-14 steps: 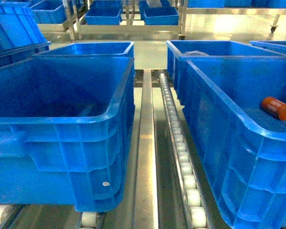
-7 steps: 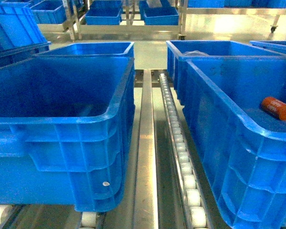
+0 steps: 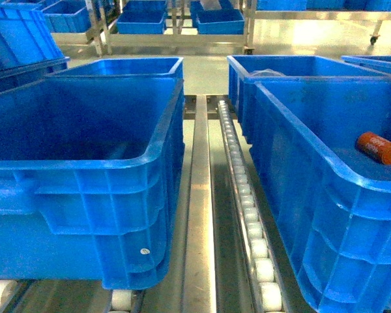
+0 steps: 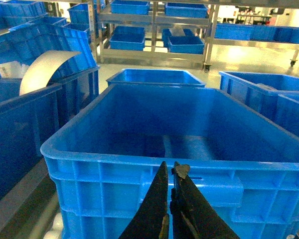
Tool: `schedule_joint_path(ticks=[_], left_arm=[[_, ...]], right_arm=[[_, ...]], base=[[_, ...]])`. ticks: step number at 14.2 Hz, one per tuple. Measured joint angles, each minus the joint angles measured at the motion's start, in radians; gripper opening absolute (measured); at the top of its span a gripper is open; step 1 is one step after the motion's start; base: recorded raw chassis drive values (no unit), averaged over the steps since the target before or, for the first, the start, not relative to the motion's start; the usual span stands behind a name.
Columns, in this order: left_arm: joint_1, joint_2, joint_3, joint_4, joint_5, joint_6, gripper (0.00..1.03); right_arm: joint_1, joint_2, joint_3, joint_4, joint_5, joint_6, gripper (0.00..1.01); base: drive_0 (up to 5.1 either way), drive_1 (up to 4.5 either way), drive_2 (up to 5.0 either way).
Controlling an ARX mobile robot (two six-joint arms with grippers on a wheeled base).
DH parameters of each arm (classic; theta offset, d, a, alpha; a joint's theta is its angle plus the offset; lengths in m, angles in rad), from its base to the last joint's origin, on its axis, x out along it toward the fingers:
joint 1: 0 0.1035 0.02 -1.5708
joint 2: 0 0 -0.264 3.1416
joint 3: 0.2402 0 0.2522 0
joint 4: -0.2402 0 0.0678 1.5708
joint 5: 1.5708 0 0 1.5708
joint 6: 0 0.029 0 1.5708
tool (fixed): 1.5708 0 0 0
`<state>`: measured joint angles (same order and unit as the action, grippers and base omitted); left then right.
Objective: Sort blue parts and orange caps into right shelf containers
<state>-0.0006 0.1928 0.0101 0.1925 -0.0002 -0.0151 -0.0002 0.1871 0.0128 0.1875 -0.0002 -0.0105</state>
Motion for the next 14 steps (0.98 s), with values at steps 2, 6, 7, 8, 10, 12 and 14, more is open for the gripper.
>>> schedule_joint_path(ticks=[2, 6, 7, 8, 10, 12, 14], left_arm=[[0.0, -0.081, 0.003, -0.107, 0.0, 0.001, 0.02], [0.0, -0.182, 0.0, -0.196, 0.0, 0.001, 0.02], [0.0, -0.182, 0.0, -0.198, 0.0, 0.001, 0.02], [0.0, -0.182, 0.0, -0.197, 0.0, 0.0, 0.02], [0.0, -0.182, 0.0, -0.196, 0.0, 0.001, 0.28], [0.0, -0.182, 0.0, -0.196, 0.0, 0.001, 0.55], [0.0, -0.182, 0.0, -0.196, 0.0, 0.001, 0.82]], right_arm=[[0.0, -0.095, 0.0, -0.142, 0.0, 0.0, 0.01], [0.0, -0.182, 0.0, -0.186, 0.0, 0.003, 0.01], [0.0, -0.182, 0.0, -0.194, 0.0, 0.003, 0.01], [0.0, -0.182, 0.0, -0.193, 0.0, 0.003, 0.01], [0.0, -0.182, 0.0, -0.192, 0.0, 0.003, 0.26], [0.0, -0.182, 0.0, -0.193, 0.0, 0.002, 0.53], [0.0, -0.182, 0.0, -0.192, 0.0, 0.003, 0.81]], base=[[0.0, 0.0, 0.0], [0.0, 0.0, 0.0], [0.0, 0.0, 0.0], [0.0, 0.0, 0.0], [0.0, 0.0, 0.0], [0.0, 0.0, 0.0], [0.0, 0.0, 0.0]])
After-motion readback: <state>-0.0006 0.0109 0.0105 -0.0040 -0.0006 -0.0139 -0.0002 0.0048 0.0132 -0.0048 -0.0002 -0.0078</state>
